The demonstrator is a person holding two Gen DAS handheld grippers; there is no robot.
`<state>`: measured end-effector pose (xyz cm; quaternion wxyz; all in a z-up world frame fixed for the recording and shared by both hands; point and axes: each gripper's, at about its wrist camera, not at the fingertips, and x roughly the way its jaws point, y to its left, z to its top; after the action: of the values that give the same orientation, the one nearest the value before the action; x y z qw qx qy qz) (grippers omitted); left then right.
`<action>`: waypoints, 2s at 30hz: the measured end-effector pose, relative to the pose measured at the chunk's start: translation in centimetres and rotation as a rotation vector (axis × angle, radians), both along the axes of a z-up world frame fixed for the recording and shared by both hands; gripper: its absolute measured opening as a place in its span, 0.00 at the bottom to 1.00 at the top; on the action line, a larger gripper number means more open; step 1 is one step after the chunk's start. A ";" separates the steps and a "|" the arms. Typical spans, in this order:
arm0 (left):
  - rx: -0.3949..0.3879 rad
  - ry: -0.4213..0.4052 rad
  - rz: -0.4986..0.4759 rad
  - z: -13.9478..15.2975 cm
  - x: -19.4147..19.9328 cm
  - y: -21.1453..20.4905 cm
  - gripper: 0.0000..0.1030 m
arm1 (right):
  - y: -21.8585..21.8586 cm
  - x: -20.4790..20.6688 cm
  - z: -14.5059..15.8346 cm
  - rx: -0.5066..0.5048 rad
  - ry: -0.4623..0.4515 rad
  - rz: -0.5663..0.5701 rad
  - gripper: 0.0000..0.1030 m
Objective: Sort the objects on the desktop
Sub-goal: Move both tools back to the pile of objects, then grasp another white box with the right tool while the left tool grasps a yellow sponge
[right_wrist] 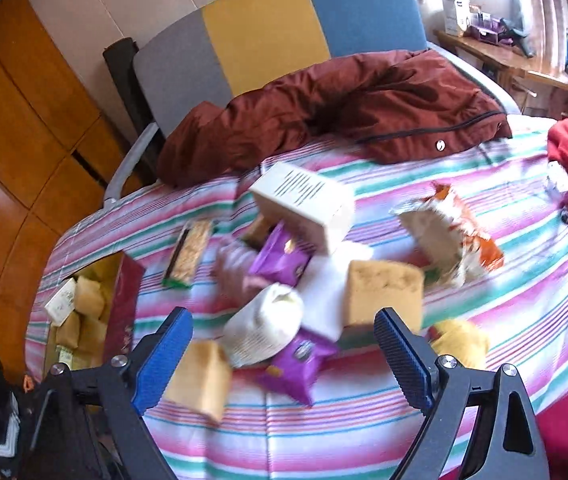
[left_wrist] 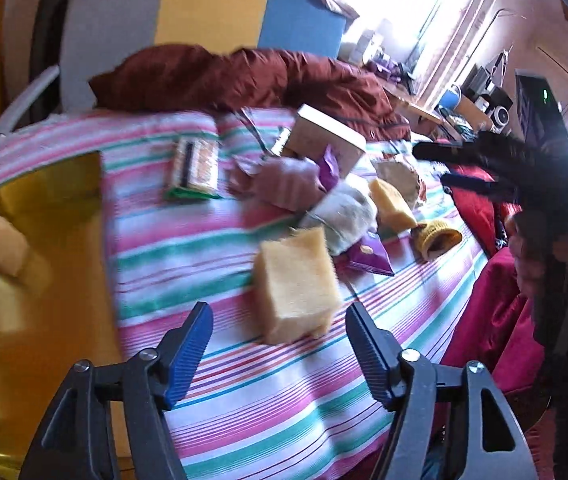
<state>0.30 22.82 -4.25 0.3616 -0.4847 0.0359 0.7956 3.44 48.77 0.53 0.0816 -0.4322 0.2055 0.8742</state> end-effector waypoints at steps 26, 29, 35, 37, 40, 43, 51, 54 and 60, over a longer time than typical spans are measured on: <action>-0.055 -0.109 -0.013 -5.3 -3.4 5.6 0.73 | 2.0 -16.1 -4.8 0.319 -0.166 0.335 0.95; -0.070 -0.112 -0.010 -5.7 -3.5 5.6 0.69 | 1.6 -16.3 -5.6 0.317 -0.174 0.344 0.66; -0.060 -0.045 -0.038 -5.3 -2.7 5.4 0.59 | 1.3 -14.8 -5.2 0.337 -0.165 0.336 0.49; -0.058 -0.032 -0.045 -5.2 -2.5 5.3 0.58 | 1.3 -14.2 -4.7 0.337 -0.155 0.321 0.49; -0.051 -0.033 -0.039 -5.2 -2.4 4.9 0.57 | 1.3 -13.2 -4.3 0.338 -0.143 0.294 0.49; -0.040 -0.016 -0.033 -4.6 -2.1 4.5 0.57 | 1.4 -11.9 -3.6 0.329 -0.120 0.259 0.49; 0.021 0.031 -0.020 -2.0 -0.9 3.4 0.56 | 1.0 -8.3 -0.7 0.313 -0.022 0.170 0.49; 0.040 0.063 -0.007 -0.5 -0.6 2.5 0.56 | 0.1 -7.0 0.3 0.288 0.019 0.173 0.49; 0.051 0.100 0.052 1.4 -0.1 -0.8 0.56 | -2.9 -5.5 1.4 0.236 0.075 0.207 0.49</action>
<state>0.24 21.97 -2.82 0.3508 -0.4359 0.0212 0.8286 -2.04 45.84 1.95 0.0337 -0.4053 0.0587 0.9117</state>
